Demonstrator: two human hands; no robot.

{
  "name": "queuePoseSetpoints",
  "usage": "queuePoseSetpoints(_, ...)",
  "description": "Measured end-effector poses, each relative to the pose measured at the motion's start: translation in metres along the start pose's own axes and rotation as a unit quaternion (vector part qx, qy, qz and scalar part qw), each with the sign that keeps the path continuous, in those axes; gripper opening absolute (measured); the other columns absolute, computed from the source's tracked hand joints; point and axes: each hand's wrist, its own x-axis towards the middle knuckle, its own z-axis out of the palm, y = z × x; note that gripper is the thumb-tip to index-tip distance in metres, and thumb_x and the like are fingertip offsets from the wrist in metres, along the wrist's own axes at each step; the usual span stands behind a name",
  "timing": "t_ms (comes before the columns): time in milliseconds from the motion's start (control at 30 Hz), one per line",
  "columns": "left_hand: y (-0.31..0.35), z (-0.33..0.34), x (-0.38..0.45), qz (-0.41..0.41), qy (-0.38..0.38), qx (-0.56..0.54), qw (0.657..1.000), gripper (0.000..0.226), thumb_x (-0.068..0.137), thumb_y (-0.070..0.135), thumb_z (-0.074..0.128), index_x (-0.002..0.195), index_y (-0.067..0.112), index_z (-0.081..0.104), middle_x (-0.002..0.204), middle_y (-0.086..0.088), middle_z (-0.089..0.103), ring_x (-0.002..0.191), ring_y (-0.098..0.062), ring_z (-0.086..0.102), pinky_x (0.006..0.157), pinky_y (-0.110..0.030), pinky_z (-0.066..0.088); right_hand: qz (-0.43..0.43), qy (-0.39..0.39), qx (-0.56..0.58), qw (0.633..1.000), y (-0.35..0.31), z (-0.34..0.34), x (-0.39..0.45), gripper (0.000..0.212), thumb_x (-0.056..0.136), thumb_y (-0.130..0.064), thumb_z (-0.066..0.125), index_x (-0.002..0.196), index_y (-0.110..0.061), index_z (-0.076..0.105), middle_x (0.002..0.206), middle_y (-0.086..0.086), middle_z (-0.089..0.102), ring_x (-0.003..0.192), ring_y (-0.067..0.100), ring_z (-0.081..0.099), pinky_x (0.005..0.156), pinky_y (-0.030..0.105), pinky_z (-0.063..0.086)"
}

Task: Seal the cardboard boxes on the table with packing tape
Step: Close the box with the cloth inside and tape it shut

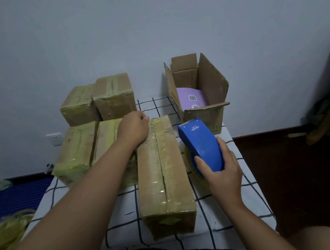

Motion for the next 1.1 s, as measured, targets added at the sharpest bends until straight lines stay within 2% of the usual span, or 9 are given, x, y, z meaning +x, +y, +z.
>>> queuePoseSetpoints(100, -0.002, -0.001, -0.004, 0.035, 0.008, -0.018, 0.999, 0.014, 0.097, 0.029, 0.055, 0.094, 0.02, 0.066, 0.092, 0.006, 0.062, 0.085, -0.017, 0.057, 0.07, -0.032, 0.045, -0.003, 0.001, 0.003, 1.0, -0.001, 0.001, 0.0, 0.077, 0.08, -0.027, 0.081, 0.148, -0.025, 0.045, 0.111, -0.033, 0.042, 0.104, -0.024, 0.044, 0.078, 0.007, 0.036)
queuePoseSetpoints(233, 0.0, 0.002, -0.002, 0.023, 0.013, -0.023, 0.999, 0.018, 0.097, 0.023, 0.057, 0.08, 0.017, 0.061, 0.078, 0.012, 0.054, 0.08, -0.017, 0.053, 0.066, -0.03, 0.038, -0.003, 0.004, -0.004, 1.0, 0.0, 0.001, -0.001, 0.077, 0.08, -0.027, 0.081, 0.148, -0.025, 0.045, 0.109, -0.031, 0.043, 0.103, -0.021, 0.045, 0.076, 0.004, 0.038)
queuePoseSetpoints(300, 0.002, 0.004, -0.002, 0.023, 0.023, -0.011, 0.999, 0.021, 0.096, 0.021, 0.057, 0.075, 0.018, 0.058, 0.076, 0.012, 0.051, 0.081, -0.02, 0.054, 0.066, -0.032, 0.039, -0.003, 0.005, -0.006, 1.0, 0.0, 0.001, -0.001, 0.077, 0.081, -0.027, 0.081, 0.149, -0.025, 0.044, 0.109, -0.03, 0.044, 0.103, -0.021, 0.045, 0.076, 0.004, 0.038)
queuePoseSetpoints(367, 0.004, 0.004, -0.003, 0.033, 0.026, -0.003, 0.999, 0.022, 0.096, 0.021, 0.057, 0.074, 0.02, 0.058, 0.081, 0.006, 0.058, 0.085, -0.022, 0.056, 0.071, -0.035, 0.044, -0.002, 0.003, -0.006, 1.0, -0.001, 0.001, 0.0, 0.078, 0.081, -0.028, 0.081, 0.149, -0.026, 0.043, 0.109, -0.029, 0.044, 0.103, -0.021, 0.045, 0.076, 0.007, 0.038)
queuePoseSetpoints(533, 0.0, 0.003, -0.005, 0.117, 0.011, 0.0, 0.993, 0.015, 0.096, 0.034, 0.058, 0.093, 0.023, 0.068, 0.096, 0.007, 0.061, 0.097, -0.019, 0.053, 0.086, -0.04, 0.045, 0.0, 0.006, -0.017, 1.0, -0.003, 0.002, 0.0, 0.077, 0.081, -0.028, 0.081, 0.148, -0.027, 0.043, 0.106, -0.023, 0.047, 0.102, -0.02, 0.045, 0.074, 0.0, 0.038)
queuePoseSetpoints(667, 0.006, 0.004, -0.003, 0.132, 0.024, 0.055, 0.989, 0.018, 0.096, 0.032, 0.059, 0.085, 0.019, 0.064, 0.09, 0.004, 0.06, 0.091, -0.022, 0.052, 0.076, -0.035, 0.035, 0.008, 0.008, -0.015, 1.0, -0.003, 0.003, 0.0, 0.078, 0.081, -0.029, 0.081, 0.149, -0.028, 0.043, 0.107, -0.021, 0.048, 0.102, -0.018, 0.046, 0.075, 0.007, 0.039)
queuePoseSetpoints(867, 0.006, 0.005, -0.003, 0.161, 0.023, 0.091, 0.983, 0.018, 0.1, 0.033, 0.052, 0.112, 0.03, 0.065, 0.099, 0.001, 0.059, 0.099, -0.022, 0.051, 0.08, -0.037, 0.038, 0.009, 0.011, -0.028, 0.999, -0.004, 0.003, -0.001, 0.078, 0.081, -0.029, 0.081, 0.149, -0.03, 0.042, 0.108, -0.012, 0.049, 0.101, -0.018, 0.045, 0.074, 0.008, 0.038)
queuePoseSetpoints(1000, 0.011, 0.006, -0.002, 0.164, 0.015, 0.133, 0.977, 0.016, 0.101, 0.031, 0.049, 0.108, 0.029, 0.063, 0.098, 0.003, 0.057, 0.097, -0.02, 0.052, 0.077, -0.034, 0.036, 0.018, 0.014, -0.032, 0.999, -0.003, 0.002, 0.001, 0.078, 0.081, -0.03, 0.081, 0.149, -0.03, 0.042, 0.108, -0.008, 0.051, 0.1, -0.015, 0.047, 0.075, 0.009, 0.038)
queuePoseSetpoints(1100, 0.015, -0.001, -0.008, 0.168, -0.003, 0.15, 0.974, 0.029, 0.102, 0.036, 0.044, 0.127, 0.03, 0.057, 0.113, -0.001, 0.063, 0.104, -0.025, 0.058, 0.084, -0.038, 0.043, 0.023, 0.008, -0.035, 0.999, -0.006, 0.003, 0.001, 0.077, 0.082, -0.03, 0.08, 0.149, -0.028, 0.043, 0.109, -0.008, 0.05, 0.099, -0.016, 0.047, 0.075, 0.007, 0.036)
